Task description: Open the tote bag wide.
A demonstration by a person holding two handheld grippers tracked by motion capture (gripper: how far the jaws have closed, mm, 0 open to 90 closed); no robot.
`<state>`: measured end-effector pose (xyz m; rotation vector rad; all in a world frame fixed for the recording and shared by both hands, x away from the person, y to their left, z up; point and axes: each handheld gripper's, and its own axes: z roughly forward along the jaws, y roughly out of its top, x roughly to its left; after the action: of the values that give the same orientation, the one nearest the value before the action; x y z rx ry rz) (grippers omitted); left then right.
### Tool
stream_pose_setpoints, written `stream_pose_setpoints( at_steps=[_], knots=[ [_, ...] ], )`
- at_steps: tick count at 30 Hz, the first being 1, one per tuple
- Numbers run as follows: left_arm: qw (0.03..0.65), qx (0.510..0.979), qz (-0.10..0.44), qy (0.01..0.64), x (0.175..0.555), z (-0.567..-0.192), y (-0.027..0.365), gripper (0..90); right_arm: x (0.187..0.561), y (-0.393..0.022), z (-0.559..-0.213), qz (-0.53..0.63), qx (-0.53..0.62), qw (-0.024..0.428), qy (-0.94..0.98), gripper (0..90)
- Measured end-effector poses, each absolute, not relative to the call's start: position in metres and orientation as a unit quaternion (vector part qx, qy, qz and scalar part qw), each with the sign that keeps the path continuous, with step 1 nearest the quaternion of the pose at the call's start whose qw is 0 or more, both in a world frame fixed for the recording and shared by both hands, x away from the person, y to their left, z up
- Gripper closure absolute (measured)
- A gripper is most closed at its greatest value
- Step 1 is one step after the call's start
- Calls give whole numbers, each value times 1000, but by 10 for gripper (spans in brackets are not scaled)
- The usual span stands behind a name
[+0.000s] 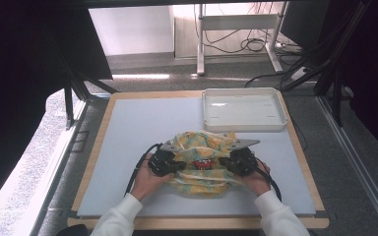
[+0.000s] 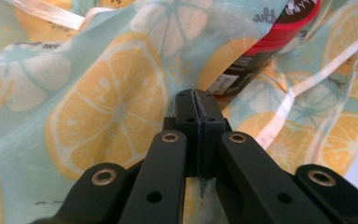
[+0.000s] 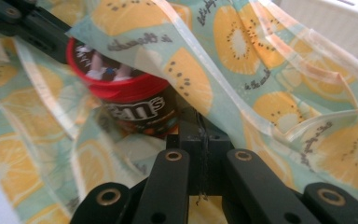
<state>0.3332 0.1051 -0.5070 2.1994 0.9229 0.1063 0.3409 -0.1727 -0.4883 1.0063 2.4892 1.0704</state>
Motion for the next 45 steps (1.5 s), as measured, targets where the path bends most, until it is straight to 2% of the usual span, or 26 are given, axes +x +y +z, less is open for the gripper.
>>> stream_pose_setpoints(
  at_steps=[9,16,20,34,45],
  knots=[
    [361,846,53,388,344,-503,114,900,356,-175,-486,380,360,147,840,892],
    [387,851,43,352,338,-496,107,900,364,-173,-481,393,365,150,831,892],
    [383,853,38,353,341,-497,102,900,366,-174,-480,397,368,148,828,892],
    [354,845,56,398,367,-508,100,900,385,-170,-478,399,374,146,825,892],
    [328,838,46,434,387,-519,102,900,412,-180,-497,382,425,136,809,892]
  ],
)
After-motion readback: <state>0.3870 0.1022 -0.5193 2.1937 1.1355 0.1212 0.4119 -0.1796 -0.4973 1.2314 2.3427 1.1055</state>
